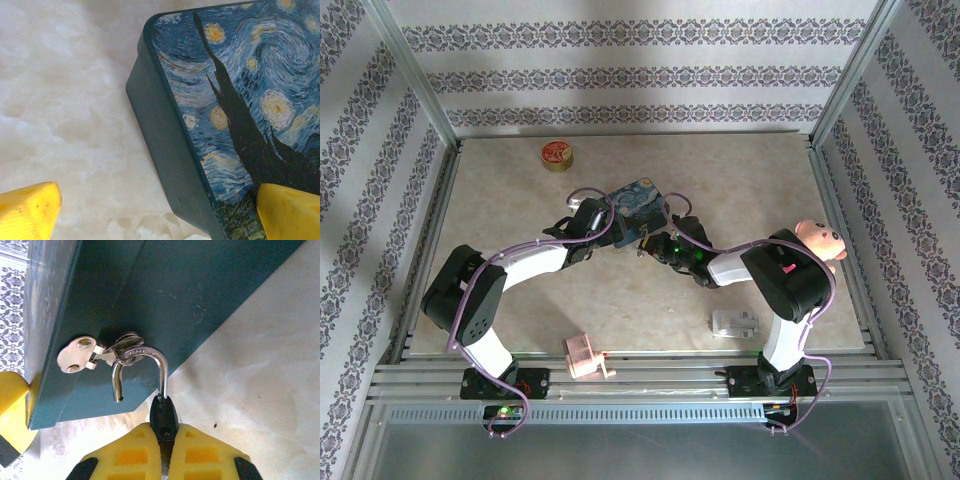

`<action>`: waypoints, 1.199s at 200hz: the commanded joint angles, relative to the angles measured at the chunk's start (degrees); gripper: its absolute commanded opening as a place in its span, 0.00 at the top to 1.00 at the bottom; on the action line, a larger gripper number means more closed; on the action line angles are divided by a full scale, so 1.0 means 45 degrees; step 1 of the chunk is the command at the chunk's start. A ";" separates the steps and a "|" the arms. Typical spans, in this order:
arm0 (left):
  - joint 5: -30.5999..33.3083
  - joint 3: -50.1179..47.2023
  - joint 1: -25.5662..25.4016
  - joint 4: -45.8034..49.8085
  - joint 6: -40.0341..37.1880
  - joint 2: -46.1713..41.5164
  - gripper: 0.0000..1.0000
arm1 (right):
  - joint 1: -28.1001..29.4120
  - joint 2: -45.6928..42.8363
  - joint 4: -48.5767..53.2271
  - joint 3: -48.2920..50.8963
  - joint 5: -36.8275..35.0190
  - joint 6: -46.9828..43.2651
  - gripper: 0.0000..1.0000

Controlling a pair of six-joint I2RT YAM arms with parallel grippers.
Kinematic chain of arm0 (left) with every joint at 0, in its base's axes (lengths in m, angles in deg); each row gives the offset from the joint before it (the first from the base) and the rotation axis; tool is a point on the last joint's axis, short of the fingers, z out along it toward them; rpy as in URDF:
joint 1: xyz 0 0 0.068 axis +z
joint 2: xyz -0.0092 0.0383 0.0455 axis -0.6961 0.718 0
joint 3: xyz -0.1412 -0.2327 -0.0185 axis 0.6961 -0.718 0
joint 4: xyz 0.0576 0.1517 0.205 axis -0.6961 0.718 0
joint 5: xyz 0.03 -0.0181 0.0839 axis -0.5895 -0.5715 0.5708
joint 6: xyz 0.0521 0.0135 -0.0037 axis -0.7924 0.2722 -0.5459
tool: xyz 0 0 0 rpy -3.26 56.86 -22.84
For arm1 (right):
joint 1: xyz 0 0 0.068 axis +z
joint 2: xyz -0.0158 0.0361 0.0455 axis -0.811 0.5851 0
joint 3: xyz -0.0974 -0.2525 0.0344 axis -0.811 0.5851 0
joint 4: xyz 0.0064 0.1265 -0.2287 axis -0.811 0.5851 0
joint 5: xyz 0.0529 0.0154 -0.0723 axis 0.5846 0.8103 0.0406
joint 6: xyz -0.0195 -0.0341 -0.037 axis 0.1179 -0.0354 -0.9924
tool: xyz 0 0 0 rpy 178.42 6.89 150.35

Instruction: Unlock the padlock with the key

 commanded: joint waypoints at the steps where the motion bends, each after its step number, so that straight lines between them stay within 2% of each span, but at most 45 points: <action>1: -0.0006 -0.0413 0.0224 0.0956 -0.0055 -0.0144 0.01 | -0.0131 -0.0059 -0.1138 0.0160 -0.0117 0.0304 1.00; 240: -0.0533 -0.0738 0.0494 0.0600 -0.0224 -0.0476 0.01 | -0.0346 0.0369 -0.3300 0.0687 -0.0510 0.2016 1.00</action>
